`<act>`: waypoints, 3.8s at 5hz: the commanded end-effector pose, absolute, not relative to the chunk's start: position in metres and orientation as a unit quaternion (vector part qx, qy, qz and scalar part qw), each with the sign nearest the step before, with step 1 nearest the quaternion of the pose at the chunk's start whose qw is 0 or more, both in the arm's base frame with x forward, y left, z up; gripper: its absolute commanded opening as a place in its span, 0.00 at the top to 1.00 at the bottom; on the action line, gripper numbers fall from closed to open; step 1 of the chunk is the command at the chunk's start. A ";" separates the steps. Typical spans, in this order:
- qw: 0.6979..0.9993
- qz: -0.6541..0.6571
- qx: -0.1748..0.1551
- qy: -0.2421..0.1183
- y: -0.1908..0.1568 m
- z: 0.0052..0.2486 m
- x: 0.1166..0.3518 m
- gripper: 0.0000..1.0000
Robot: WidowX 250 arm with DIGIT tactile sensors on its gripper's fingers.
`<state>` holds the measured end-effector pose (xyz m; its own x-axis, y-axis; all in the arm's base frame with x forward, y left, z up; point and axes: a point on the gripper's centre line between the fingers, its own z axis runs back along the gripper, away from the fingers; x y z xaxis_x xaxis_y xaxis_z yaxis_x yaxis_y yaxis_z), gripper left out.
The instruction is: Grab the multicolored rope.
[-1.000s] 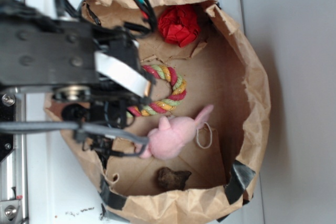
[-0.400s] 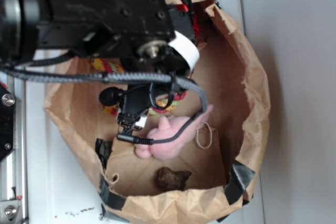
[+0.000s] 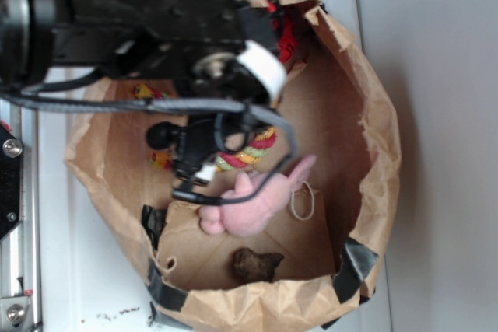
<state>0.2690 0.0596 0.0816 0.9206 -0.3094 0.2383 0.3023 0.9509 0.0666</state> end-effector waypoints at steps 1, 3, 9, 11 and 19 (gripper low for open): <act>0.969 -0.171 0.038 -0.172 0.075 0.087 0.266 0.00; 0.968 -0.176 0.064 -0.168 0.080 0.073 0.269 0.00; 0.948 -0.236 0.095 -0.192 0.060 0.038 0.263 0.00; 0.952 -0.213 0.096 -0.199 0.063 0.040 0.266 1.00; 0.962 -0.122 0.024 -0.242 0.051 0.128 0.267 1.00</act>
